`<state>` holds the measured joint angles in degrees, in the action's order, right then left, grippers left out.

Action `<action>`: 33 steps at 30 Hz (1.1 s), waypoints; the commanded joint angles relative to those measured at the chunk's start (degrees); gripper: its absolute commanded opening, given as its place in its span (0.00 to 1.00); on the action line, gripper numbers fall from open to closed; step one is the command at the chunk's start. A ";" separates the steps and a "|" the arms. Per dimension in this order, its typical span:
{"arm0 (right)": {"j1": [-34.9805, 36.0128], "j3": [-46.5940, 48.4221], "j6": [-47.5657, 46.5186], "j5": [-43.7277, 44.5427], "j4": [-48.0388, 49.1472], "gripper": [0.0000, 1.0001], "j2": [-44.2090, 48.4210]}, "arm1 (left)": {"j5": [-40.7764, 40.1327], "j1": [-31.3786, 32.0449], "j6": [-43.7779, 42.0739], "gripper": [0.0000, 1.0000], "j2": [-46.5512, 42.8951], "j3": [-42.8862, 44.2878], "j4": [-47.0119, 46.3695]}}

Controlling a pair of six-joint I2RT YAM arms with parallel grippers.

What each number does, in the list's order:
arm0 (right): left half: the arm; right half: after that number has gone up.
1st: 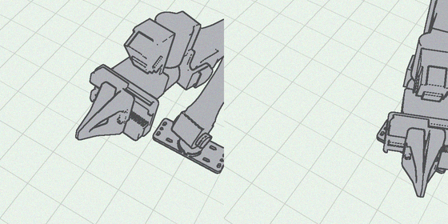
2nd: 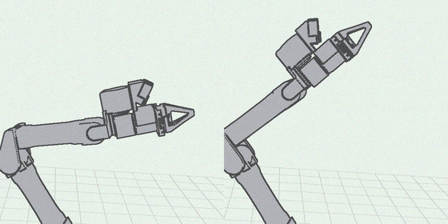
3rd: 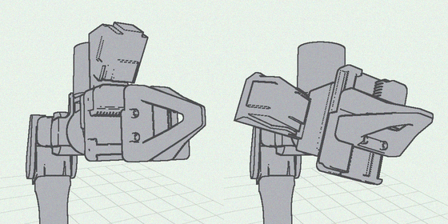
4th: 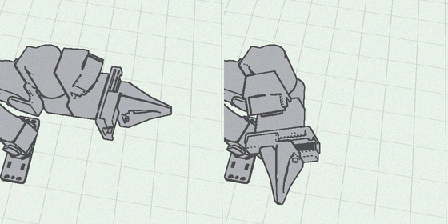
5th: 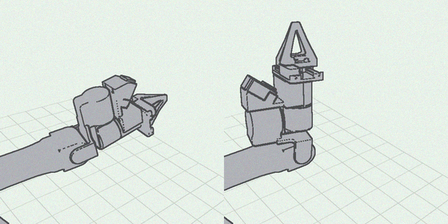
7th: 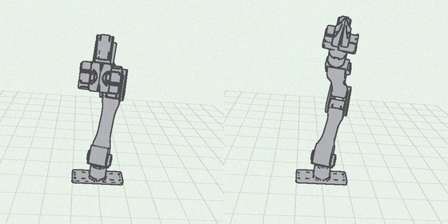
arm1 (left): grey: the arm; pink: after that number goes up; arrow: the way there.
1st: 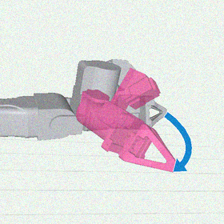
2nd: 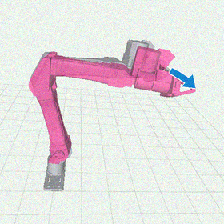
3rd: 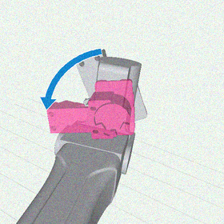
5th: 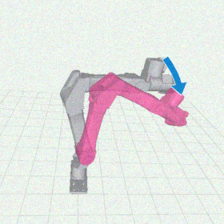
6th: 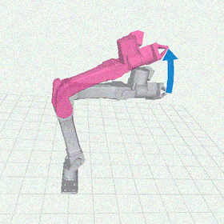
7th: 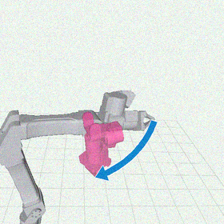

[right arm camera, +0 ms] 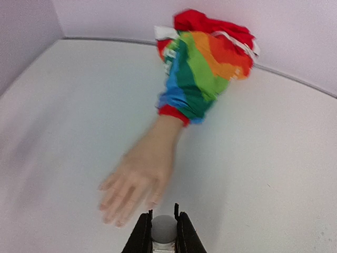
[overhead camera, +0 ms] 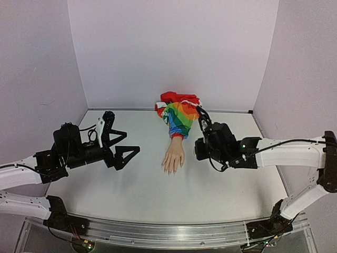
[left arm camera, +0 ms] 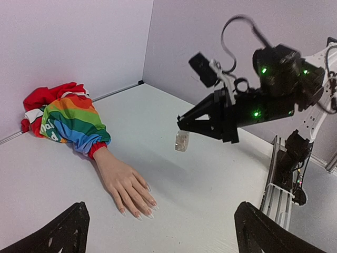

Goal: Paint the nails

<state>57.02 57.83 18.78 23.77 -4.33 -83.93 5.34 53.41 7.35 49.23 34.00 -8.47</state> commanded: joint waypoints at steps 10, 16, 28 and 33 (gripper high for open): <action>-3.81 -26.82 8.29 11.16 30.51 0.03 -5.33 | -1.42 -0.21 0.22 0.99 2.13 1.66 -2.36; -3.84 -29.89 10.22 12.17 35.50 0.11 -8.80 | -1.81 -0.17 0.46 0.99 1.49 1.67 -2.08; -4.73 -27.04 7.45 11.56 19.74 0.98 9.81 | -15.65 -0.70 4.74 1.00 2.97 2.02 -2.12; -13.76 -23.35 5.59 5.44 10.85 0.98 17.30 | -27.28 -9.17 10.00 1.00 3.35 -0.28 -2.80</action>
<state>50.15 30.99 26.43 32.72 15.29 -71.96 -9.81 51.46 11.95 52.38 34.03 -8.59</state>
